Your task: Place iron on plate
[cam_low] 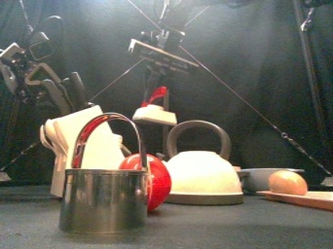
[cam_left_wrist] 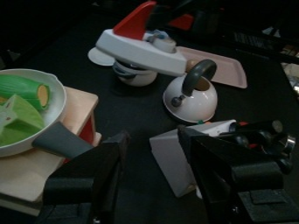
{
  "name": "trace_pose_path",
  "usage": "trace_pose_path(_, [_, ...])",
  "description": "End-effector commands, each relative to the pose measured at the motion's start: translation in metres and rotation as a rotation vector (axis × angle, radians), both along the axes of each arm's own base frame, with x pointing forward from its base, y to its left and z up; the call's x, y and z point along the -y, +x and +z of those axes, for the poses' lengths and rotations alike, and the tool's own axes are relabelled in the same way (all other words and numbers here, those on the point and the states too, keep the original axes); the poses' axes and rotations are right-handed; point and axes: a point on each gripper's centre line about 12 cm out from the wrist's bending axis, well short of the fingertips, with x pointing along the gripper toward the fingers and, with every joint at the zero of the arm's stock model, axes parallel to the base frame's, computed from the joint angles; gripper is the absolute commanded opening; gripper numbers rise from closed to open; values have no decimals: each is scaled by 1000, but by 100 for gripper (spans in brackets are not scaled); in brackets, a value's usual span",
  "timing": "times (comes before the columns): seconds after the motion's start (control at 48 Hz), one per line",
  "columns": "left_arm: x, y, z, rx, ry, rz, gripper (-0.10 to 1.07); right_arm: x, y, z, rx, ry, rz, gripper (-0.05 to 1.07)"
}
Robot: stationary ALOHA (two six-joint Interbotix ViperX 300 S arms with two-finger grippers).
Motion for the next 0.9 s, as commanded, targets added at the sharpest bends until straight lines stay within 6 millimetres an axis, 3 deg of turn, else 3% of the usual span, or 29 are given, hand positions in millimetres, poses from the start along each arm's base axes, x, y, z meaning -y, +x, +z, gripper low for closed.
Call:
trace_pose_path(0.0, [-2,4,11,27,9,1,87,-20,-19,49,88,-30,33,36])
trace_pose_path(0.167, [-2,4,12,29,8,1,87,-51,-43,71,106,-70,58,36])
trace_pose_path(0.333, [-2,5,14,34,9,0,86,-76,-75,74,113,-62,-18,36])
trace_pose_path(0.625, [-2,5,14,35,10,-1,86,-109,-143,57,122,12,-175,36])
trace_pose_path(0.875, [-2,6,15,38,13,-2,86,-99,-194,25,139,111,-326,36])
